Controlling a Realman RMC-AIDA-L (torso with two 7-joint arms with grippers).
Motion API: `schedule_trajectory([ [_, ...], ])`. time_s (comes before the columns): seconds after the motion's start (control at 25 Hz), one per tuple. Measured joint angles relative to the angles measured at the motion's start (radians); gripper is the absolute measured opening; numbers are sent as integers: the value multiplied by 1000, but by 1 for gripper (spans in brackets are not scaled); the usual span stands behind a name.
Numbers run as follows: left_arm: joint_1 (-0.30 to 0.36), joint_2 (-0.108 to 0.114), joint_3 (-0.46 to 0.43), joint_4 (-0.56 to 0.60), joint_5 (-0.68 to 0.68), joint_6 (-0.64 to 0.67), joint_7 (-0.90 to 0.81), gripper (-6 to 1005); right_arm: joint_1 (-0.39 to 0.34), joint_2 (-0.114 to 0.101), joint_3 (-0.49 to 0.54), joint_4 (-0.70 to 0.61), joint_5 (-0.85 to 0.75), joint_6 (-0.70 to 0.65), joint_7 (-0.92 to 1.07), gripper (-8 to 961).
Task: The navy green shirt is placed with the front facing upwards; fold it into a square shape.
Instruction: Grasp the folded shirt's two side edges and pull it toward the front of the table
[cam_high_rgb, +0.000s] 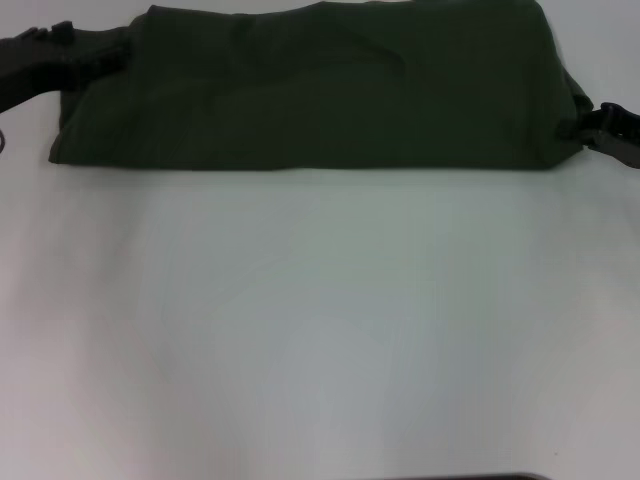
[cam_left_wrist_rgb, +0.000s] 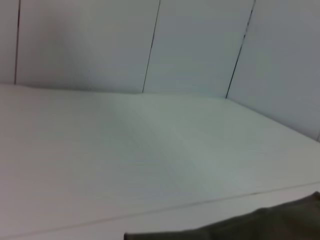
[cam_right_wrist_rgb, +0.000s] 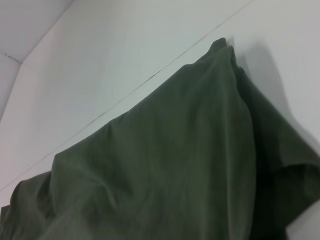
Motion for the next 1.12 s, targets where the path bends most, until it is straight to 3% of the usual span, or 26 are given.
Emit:
schedule_trajectory([
  [0.32, 21, 4, 1, 72, 130, 47, -140, 918, -1, -2, 2, -4, 2, -2, -5, 15],
  [0.56, 14, 28, -2, 105, 269, 93, -286, 918, 0, -3, 5, -5, 3, -8, -10, 14],
  [0.64, -3, 52, -8, 107, 332, 152, -376, 917, 0, -4, 5, -8, 4, -12, -10, 14],
  [0.72, -11, 59, -9, 107, 353, 163, -410, 917, 0, -4, 6, -10, 5, -14, -10, 15],
  [1.12, -63, 71, 0, 61, 480, 50, -530, 914, -3, -3, 5, -11, 5, -15, -11, 15],
])
